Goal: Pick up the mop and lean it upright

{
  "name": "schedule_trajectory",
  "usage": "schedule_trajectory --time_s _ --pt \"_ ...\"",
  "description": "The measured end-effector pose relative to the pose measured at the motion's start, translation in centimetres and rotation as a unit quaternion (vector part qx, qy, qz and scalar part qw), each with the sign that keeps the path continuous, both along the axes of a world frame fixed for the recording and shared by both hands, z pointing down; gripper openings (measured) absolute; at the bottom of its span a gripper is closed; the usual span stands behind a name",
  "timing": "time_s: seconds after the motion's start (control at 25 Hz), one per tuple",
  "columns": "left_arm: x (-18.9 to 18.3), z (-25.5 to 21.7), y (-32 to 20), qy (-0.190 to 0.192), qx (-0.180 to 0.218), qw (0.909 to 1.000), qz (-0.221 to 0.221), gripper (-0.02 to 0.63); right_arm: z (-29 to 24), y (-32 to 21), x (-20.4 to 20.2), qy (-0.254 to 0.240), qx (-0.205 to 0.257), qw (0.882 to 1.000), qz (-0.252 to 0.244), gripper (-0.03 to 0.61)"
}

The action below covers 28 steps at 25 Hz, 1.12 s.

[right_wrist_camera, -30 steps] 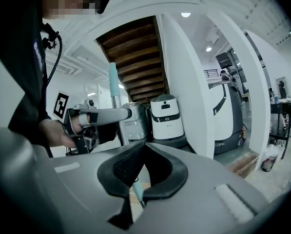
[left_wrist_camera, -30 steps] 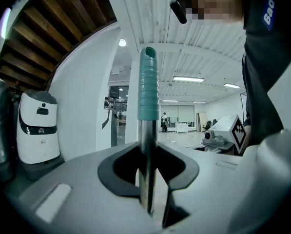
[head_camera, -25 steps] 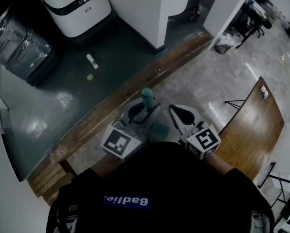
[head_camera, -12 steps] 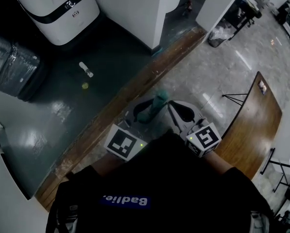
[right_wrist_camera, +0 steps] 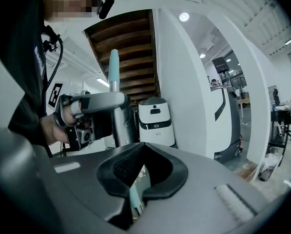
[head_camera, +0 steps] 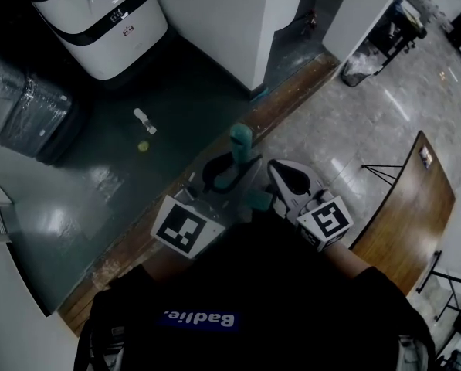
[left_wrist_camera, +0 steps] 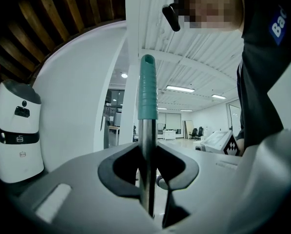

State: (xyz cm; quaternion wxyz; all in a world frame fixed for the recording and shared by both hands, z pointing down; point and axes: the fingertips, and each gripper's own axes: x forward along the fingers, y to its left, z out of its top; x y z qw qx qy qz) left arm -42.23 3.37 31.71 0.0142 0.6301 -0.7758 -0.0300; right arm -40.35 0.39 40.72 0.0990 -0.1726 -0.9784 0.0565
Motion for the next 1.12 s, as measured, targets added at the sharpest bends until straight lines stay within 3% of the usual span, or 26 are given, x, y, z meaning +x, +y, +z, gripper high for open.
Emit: schedule_trajectory --time_s 0.6,1.12 --pt "-4.7 -5.1 -10.1 -0.023 -0.04 0.9988 -0.015 0.106 -1.6 -10.3 -7.3 -0.032 -0.026 0.998 -0.049 0.005" --pt "-13.4 -6.1 -16.4 -0.071 -0.065 0.9929 -0.07 0.106 -0.5 -17.7 -10.1 -0.028 -0.049 0.996 -0.067 0.005"
